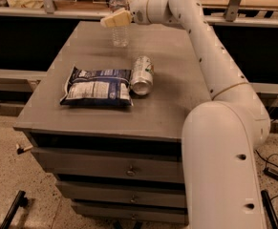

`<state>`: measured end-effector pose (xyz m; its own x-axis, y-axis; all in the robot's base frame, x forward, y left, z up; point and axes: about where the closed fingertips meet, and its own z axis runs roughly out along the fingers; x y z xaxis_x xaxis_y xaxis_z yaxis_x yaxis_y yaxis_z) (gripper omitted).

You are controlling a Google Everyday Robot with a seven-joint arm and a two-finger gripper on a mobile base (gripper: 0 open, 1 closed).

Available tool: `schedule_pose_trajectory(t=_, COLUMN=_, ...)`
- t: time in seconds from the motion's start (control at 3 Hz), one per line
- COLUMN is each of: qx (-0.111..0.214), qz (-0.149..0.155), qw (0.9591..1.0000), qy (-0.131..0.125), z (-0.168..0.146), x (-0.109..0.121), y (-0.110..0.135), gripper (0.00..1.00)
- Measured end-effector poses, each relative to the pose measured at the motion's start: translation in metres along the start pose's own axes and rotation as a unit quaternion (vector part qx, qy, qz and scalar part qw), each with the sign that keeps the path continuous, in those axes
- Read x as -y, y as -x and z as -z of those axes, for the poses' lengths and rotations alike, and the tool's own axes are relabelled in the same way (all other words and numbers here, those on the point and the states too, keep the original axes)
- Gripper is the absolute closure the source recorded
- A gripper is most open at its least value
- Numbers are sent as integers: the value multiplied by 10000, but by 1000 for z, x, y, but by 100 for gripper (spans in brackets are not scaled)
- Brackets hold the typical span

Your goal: Knock water bottle over

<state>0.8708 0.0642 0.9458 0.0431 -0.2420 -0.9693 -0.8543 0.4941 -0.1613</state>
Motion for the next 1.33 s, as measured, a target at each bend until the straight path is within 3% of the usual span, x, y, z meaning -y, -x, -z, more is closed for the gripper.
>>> schedule_pose_trajectory(t=0.33, qx=62, qz=-52, qw=10000, qy=8, z=-9, x=0, y=0, gripper=38)
schedule_pose_trajectory(t=0.67, qx=-73, qz=-86, qw=9999, qy=-84, z=3, x=4, y=0, gripper=61)
schedule_pose_trajectory(t=1.0, qx=-828, qz=35, qw=9964, qy=-199, z=46, x=-2, y=-3, gripper=92)
schedule_pose_trajectory(t=1.33, qx=-1785, qz=236, qw=9832, qy=-304, z=94, x=-5, y=-4, gripper=100)
